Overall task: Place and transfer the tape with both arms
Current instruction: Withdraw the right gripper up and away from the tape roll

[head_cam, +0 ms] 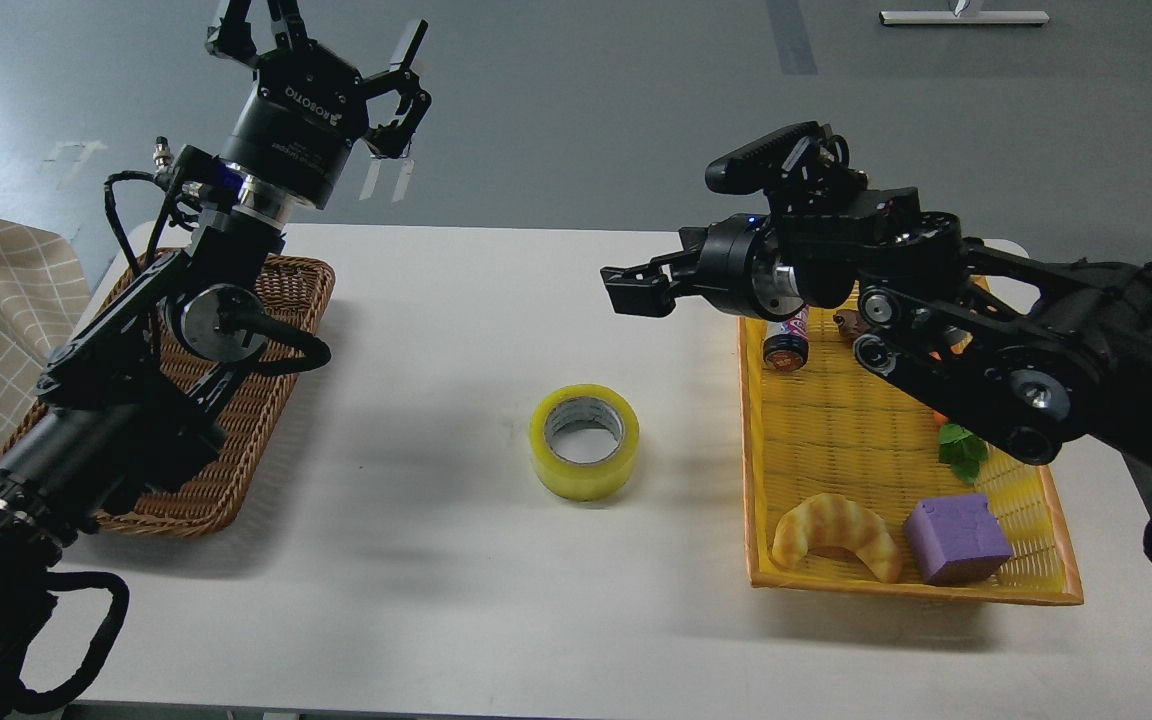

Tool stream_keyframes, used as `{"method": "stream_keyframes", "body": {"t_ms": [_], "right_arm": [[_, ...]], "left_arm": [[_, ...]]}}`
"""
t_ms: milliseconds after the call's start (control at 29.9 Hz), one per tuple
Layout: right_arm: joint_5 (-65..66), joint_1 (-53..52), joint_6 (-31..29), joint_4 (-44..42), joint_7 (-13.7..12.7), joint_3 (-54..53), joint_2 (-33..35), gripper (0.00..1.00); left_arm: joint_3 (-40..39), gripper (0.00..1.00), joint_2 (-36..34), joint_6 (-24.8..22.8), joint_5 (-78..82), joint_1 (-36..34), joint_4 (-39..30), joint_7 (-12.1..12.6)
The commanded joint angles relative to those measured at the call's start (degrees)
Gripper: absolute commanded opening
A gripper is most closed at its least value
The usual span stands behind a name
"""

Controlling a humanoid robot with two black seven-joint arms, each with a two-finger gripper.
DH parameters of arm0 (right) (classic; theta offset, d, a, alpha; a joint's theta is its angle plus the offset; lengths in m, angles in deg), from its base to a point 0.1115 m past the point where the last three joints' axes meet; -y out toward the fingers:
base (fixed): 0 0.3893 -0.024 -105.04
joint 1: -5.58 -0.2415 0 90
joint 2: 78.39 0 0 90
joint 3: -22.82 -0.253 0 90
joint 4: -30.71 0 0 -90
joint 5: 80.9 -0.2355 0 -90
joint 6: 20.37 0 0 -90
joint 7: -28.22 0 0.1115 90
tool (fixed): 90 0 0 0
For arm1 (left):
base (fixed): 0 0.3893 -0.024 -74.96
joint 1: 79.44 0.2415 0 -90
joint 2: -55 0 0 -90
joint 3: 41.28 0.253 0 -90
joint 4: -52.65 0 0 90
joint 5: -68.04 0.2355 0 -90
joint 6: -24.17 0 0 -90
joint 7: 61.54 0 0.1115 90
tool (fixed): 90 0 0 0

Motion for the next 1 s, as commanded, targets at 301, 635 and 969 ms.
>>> {"method": "stream_keyframes", "body": {"t_ms": [301, 635, 969], "right_arm": [[-25.2, 20.4, 0.0, 6.7, 0.4, -43.6, 0.9, 0.99], [-52.3, 25.0, 0.0, 3.3, 0.1, -58.1, -0.8, 0.99], [-73.1, 27.6, 0.0, -3.4, -0.2, -62.9, -4.2, 0.99]], "left_arm": [[0.0, 0.98, -2.0, 0.0, 0.7, 0.1, 0.0, 0.0], [2.3, 0.98, -3.1, 0.0, 2.9, -0.3, 0.0, 0.0], [4.3, 0.98, -8.0, 0.0, 15.0, -2.7, -0.5, -0.1]]}}
